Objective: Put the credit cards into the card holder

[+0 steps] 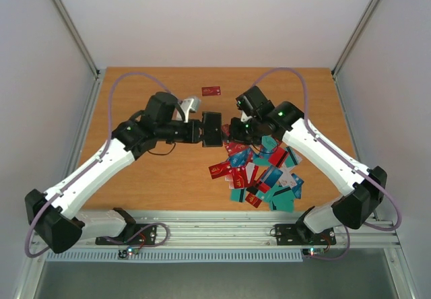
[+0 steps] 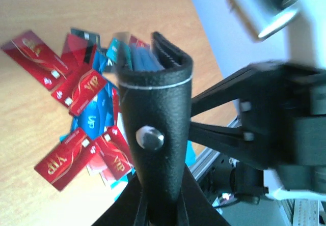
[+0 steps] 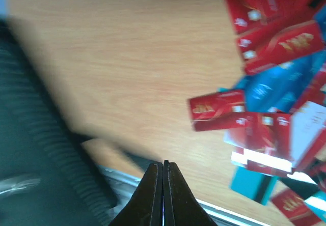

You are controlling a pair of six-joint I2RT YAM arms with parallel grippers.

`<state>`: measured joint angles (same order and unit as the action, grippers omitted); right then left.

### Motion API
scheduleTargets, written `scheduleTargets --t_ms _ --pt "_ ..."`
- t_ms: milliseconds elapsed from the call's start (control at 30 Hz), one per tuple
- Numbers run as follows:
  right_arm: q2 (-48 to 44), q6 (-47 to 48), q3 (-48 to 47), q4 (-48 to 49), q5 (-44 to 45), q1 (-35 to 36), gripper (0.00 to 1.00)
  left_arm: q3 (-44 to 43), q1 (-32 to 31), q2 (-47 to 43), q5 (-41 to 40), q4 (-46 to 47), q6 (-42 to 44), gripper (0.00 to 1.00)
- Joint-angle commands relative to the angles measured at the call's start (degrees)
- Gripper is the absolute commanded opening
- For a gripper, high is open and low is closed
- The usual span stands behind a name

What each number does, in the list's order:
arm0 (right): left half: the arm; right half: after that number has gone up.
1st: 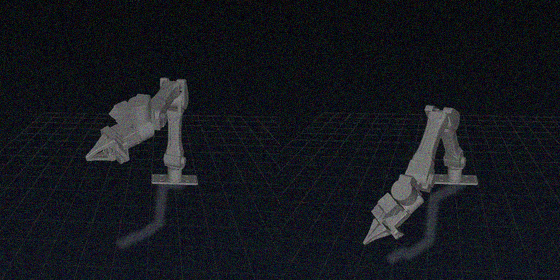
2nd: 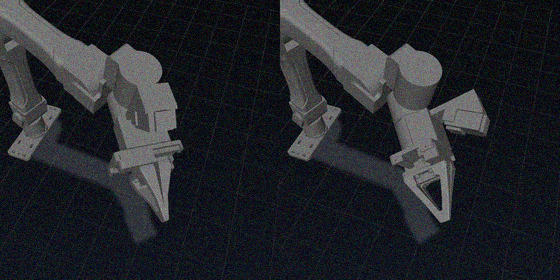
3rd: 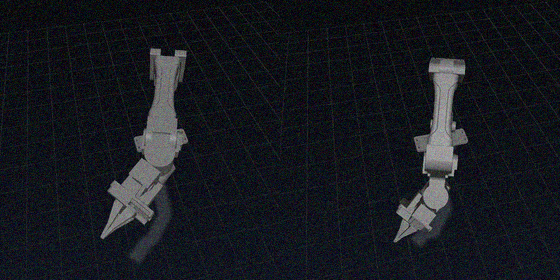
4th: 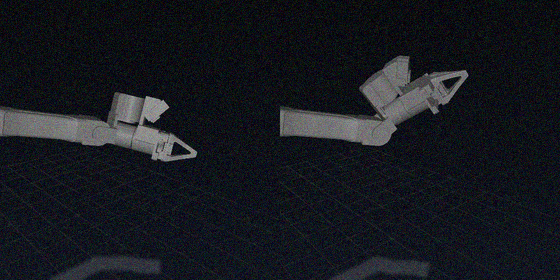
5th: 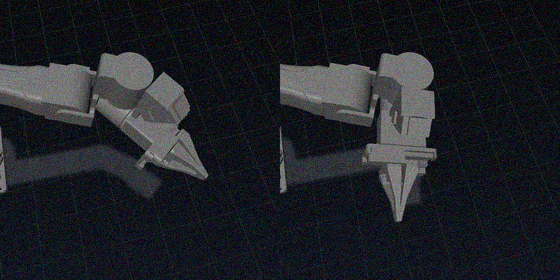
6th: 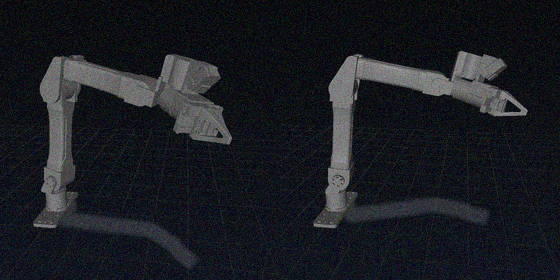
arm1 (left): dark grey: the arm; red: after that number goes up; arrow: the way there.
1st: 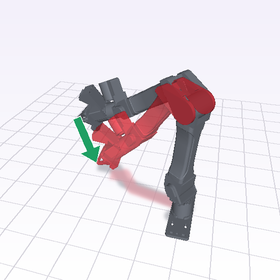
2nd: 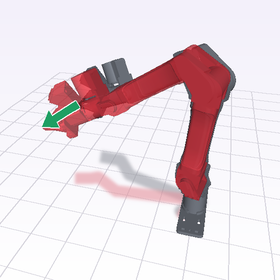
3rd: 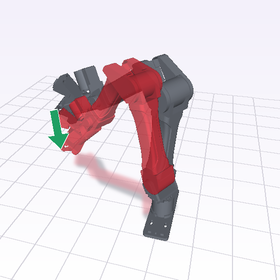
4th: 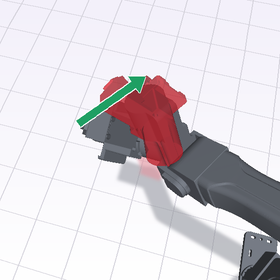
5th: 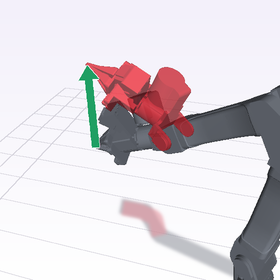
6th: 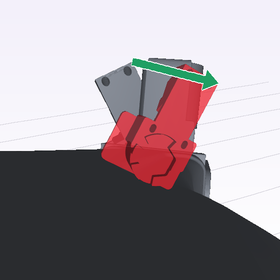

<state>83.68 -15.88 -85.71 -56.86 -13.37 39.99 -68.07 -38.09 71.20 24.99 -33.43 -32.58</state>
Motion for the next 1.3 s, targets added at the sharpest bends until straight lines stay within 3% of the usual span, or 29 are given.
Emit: scheduleTargets --t_ms 0,200,367,600,800,1033,1267 --pt "1.2 3.1 2.6 -12.3 8.7 -0.7 0.01 -3.5 3.8 -3.3 0.6 7.9 0.8 0.0" --pt "2.4 3.8 0.9 -10.6 8.4 -1.3 0.02 -3.7 6.5 -2.3 2.6 4.3 3.2 0.0" --pt "2.0 4.3 -0.1 -6.4 1.3 -6.2 0.4 -3.5 7.8 -2.3 4.2 2.6 4.9 0.0" --pt "-1.2 10.5 2.3 2.2 -21.5 -14.0 0.64 -2.6 9.4 -3.4 6.7 0.0 4.1 0.0" --pt "-3.2 5.6 6.0 14.5 -39.0 -14.8 0.85 -2.2 9.4 -5.2 7.2 -0.5 0.5 0.0" --pt "-3.9 -2.6 8.1 27.6 -46.1 -14.6 0.92 -0.6 9.4 -6.5 10.9 3.3 -3.5 0.0" --pt "-2.7 -3.1 8.3 28.7 -47.6 -14.6 0.83 0.1 9.4 -6.3 14.6 9.8 -9.2 0.0"
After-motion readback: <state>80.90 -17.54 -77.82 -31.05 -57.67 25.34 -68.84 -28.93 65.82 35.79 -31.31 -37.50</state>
